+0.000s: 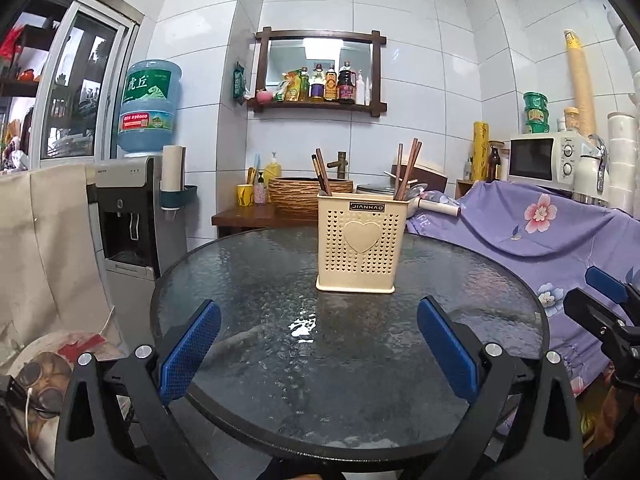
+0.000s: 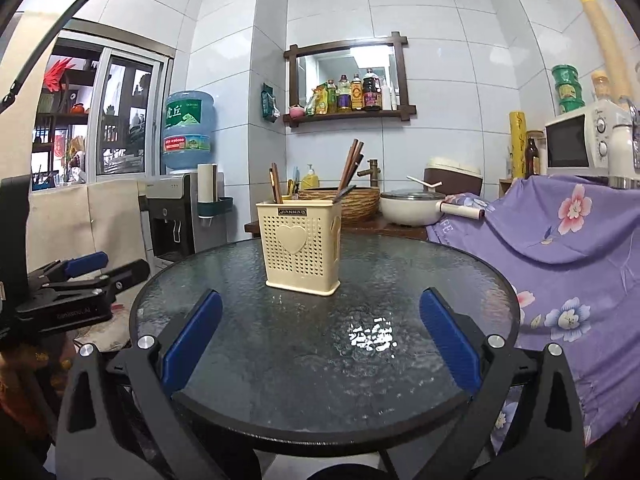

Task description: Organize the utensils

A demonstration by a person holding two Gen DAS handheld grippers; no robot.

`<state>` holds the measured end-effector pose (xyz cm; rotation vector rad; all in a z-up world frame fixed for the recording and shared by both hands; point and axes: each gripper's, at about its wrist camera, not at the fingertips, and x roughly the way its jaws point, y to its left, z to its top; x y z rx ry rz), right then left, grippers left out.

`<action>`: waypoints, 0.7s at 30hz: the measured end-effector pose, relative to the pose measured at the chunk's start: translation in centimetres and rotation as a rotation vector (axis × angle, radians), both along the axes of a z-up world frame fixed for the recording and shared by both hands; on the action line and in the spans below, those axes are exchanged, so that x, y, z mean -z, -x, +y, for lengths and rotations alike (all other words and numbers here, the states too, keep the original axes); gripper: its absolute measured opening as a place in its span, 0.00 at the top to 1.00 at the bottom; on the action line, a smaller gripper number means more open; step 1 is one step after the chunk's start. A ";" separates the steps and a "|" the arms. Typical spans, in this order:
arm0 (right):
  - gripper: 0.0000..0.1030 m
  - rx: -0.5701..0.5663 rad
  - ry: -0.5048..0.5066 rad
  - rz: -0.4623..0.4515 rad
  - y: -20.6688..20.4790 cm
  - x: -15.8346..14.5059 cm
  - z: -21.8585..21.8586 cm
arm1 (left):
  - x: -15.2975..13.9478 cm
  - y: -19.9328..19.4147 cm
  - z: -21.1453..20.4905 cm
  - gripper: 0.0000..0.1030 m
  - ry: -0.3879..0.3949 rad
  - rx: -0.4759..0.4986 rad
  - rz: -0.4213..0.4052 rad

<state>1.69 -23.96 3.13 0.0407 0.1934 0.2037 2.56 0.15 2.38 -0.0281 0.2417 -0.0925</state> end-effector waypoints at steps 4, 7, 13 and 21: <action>0.06 -0.008 -0.018 0.006 0.4 0.1 -0.7 | -0.2 0.8 0.0 0.06 0.002 0.000 -0.010; 0.06 -0.009 -0.020 -0.007 0.7 -0.1 -0.9 | -0.2 1.1 -0.1 0.06 0.003 0.007 -0.010; 0.05 -0.020 -0.011 -0.009 0.6 -0.3 -0.7 | -0.2 1.4 -0.1 0.06 0.020 0.022 -0.005; 0.06 -0.018 0.002 -0.014 0.6 -0.5 -0.6 | -0.2 1.5 -0.1 0.06 0.015 0.020 -0.005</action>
